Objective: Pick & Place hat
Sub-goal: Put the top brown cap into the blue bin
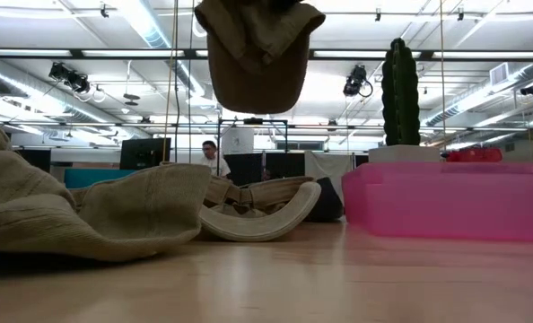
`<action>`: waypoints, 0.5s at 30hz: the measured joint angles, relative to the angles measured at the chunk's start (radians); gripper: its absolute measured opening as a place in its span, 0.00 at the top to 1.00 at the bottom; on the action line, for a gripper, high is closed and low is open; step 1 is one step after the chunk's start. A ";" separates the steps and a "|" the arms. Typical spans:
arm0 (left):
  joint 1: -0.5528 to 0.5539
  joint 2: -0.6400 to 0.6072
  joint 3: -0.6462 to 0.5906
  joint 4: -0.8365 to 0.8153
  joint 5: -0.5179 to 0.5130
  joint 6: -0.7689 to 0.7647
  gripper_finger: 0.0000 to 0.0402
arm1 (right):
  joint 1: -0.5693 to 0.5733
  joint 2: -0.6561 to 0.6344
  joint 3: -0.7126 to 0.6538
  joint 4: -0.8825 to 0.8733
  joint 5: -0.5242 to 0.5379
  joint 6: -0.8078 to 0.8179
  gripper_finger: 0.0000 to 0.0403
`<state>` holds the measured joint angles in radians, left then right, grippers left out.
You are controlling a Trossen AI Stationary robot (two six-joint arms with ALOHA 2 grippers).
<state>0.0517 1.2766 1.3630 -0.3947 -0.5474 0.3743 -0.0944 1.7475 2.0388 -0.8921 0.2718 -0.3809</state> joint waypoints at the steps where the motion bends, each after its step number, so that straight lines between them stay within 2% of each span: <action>1: 0.000 0.000 0.000 -0.013 -0.013 -0.002 0.98 | 0.000 -0.005 0.000 -0.002 0.000 0.005 0.80; 9: 0.000 -0.037 -0.001 -0.116 -0.101 -0.080 0.99 | 0.000 -0.028 0.000 -0.012 0.052 0.015 0.55; 15: 0.000 -0.100 -0.001 -0.269 -0.157 -0.180 0.99 | 0.000 -0.045 0.000 -0.024 0.079 0.099 0.43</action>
<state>0.0521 1.1761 1.3624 -0.6635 -0.7044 0.1947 -0.0940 1.7026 2.0388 -0.9158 0.3504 -0.2815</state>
